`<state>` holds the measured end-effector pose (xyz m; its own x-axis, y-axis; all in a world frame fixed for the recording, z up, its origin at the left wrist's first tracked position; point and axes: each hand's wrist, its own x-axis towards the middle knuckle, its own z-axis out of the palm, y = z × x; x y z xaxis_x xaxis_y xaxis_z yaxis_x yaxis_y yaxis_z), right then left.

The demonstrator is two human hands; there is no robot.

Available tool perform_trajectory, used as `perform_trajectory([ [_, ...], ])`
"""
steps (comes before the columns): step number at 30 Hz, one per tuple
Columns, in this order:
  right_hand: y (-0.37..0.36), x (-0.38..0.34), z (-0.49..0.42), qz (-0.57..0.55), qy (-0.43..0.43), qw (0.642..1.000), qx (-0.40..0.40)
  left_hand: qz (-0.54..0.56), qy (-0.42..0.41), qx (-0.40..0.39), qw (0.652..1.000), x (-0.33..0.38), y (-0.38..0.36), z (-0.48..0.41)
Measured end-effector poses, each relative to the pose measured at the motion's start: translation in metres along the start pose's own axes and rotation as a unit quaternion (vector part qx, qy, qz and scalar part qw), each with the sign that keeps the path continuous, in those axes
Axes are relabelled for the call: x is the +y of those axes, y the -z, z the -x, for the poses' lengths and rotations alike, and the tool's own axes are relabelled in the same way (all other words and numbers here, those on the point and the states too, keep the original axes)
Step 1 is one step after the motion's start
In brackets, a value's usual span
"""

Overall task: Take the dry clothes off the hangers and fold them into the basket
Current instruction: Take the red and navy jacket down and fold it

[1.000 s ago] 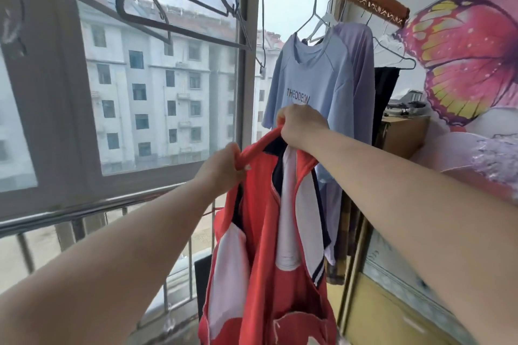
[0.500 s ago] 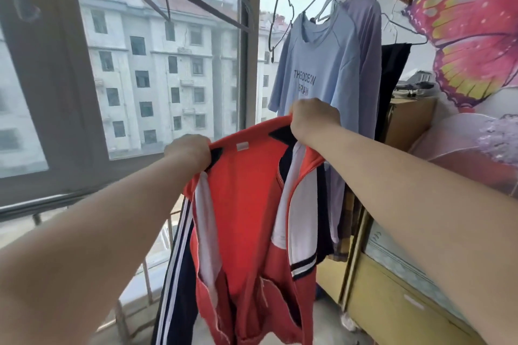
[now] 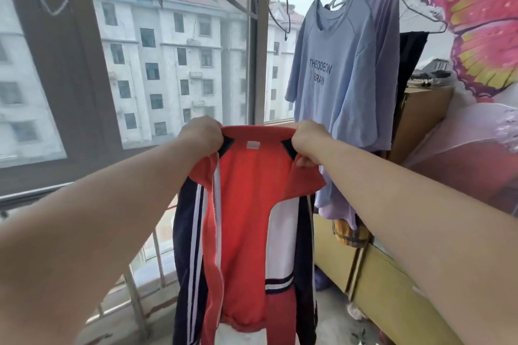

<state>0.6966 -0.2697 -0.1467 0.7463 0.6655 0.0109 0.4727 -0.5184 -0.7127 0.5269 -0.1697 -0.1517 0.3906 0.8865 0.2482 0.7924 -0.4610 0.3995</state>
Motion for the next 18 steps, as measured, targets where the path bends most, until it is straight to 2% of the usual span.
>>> perform_trajectory([
  [2, -0.003, -0.003, 0.003, -0.177, -0.092, 0.979, -0.036, -0.004, 0.016, -0.004, 1.000, 0.002, -0.001, 0.002],
  [4, -0.004, -0.005, 0.004, -0.255, -0.101, 0.960, -0.060, 0.014, 0.041, -0.004, 0.999, 0.005, 0.000, 0.002],
  [8, -0.005, -0.004, 0.004, -0.293, -0.065, 0.951, -0.075, 0.153, 0.069, -0.068, 0.983, 0.007, -0.002, 0.000],
  [12, -0.007, 0.004, 0.001, -0.252, -0.043, 0.962, -0.090, 0.196, 0.114, -0.084, 0.970, -0.001, -0.011, -0.001],
  [14, -0.007, 0.008, 0.001, -0.222, -0.041, 0.970, -0.096, 0.137, 0.100, -0.083, 0.982, 0.000, -0.015, -0.001],
  [16, -0.008, 0.011, 0.000, -0.187, -0.036, 0.977, -0.096, -0.001, 0.051, -0.063, 0.997, 0.002, -0.016, 0.001],
  [18, -0.009, 0.014, 0.000, -0.150, -0.032, 0.983, -0.097, -0.089, 0.010, -0.045, 0.995, 0.003, -0.020, 0.001],
])
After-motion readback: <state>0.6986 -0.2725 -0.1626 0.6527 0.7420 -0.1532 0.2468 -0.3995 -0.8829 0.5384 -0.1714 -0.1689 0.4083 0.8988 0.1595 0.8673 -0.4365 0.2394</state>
